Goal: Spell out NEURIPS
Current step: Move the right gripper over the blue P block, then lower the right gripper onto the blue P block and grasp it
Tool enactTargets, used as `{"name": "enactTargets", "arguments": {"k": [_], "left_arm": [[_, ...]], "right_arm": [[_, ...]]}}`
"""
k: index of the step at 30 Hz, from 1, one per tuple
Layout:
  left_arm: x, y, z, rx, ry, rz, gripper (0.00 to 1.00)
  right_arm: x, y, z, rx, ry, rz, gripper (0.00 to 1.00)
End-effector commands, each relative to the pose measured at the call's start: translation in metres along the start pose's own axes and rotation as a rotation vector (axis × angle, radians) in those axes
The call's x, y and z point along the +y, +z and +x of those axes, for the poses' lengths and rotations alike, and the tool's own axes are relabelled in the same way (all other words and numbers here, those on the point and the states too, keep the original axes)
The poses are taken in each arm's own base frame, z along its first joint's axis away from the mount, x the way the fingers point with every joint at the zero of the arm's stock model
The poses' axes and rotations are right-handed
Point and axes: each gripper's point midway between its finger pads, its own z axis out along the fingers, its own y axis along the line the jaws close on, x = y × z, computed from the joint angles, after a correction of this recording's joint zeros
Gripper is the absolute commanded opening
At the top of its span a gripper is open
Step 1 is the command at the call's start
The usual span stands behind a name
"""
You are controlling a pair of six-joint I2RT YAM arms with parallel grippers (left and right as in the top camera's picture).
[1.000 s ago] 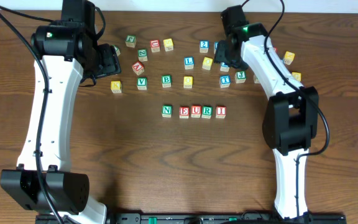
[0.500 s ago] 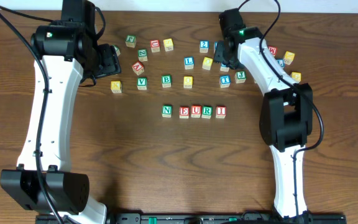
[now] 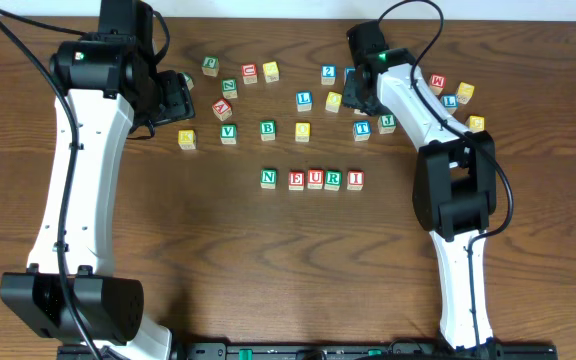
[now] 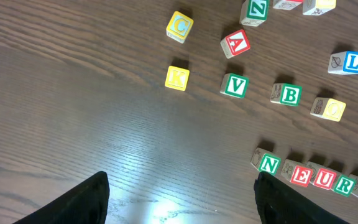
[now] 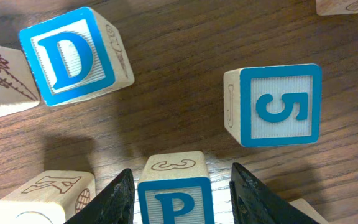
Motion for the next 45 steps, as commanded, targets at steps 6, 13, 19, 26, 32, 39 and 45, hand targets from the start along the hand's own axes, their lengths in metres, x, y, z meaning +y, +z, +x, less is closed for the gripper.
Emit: {"name": "enactTargets", "arguments": {"k": [6,13,19,26,32,39,45], "left_arm": [[0.003,-0.006,-0.004,-0.023,0.008,-0.007,0.74],[0.003,-0.006,-0.004,-0.023,0.008,-0.007,0.74],[0.003,-0.006,-0.004,-0.023,0.008,-0.007,0.74],[0.003,-0.006,-0.004,-0.023,0.008,-0.007,0.74],[0.003,-0.006,-0.004,-0.023,0.008,-0.007,0.73],[0.003,-0.006,-0.004,-0.023,0.008,-0.007,0.73],[0.003,-0.006,-0.004,-0.023,0.008,-0.007,0.74]], "right_arm": [[0.003,-0.001,-0.001,-0.013,-0.108,0.015,0.40],[0.002,-0.002,-0.002,-0.015,-0.121,0.015,0.32],[0.002,-0.002,-0.002,-0.016,-0.146,0.015,0.24],[0.003,-0.020,-0.011,-0.045,-0.140,0.001,0.19],[0.003,-0.063,-0.027,-0.101,-0.169,-0.025,0.20],[-0.009,-0.125,-0.020,-0.085,-0.174,-0.036,0.20],[-0.032,-0.160,0.026,0.087,-0.213,-0.007,0.20]]}}
